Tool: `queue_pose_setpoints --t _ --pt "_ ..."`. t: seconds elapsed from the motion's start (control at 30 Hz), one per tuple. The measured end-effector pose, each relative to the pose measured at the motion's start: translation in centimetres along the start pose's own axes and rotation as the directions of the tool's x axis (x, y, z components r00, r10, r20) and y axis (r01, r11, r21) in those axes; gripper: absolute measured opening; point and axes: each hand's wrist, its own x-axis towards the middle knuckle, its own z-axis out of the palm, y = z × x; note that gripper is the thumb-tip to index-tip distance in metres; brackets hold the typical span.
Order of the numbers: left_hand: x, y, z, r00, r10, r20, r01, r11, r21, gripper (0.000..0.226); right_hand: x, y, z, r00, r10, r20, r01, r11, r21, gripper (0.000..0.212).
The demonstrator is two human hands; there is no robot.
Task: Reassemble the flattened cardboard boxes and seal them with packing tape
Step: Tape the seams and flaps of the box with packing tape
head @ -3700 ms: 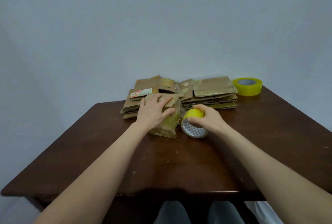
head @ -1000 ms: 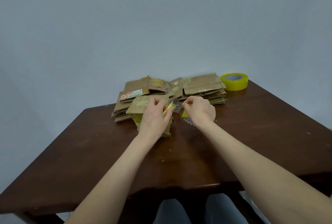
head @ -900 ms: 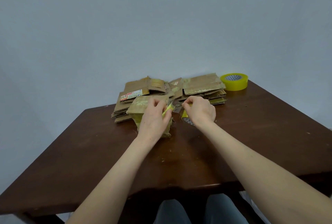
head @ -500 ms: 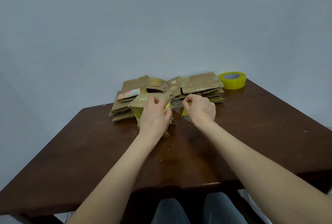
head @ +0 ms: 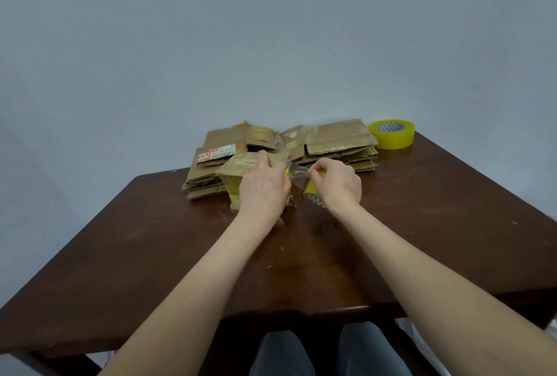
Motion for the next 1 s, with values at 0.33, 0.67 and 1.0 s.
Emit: queue_pose_setpoints --t 0.33,0.67,1.0 --pt "0.7 1.0 -0.1 0.997 -0.011 0.082 0.001 0.992 0.128 0.014 -0.1 -0.4 0.1 0.999 -0.03 -0.01 0.03 0.999 -0.027 0.017" --pt "-0.2 -0.2 0.2 0.993 0.067 0.095 -0.081 0.985 0.149 0.022 0.4 0.8 -0.3 0.998 0.053 -0.024 -0.052 0.997 0.05 0.018" --pt "-0.2 1.1 0.2 0.957 0.218 -0.19 -0.204 0.975 0.094 0.021 1.8 3.4 -1.4 0.992 0.125 -0.005 -0.115 0.924 0.364 0.016"
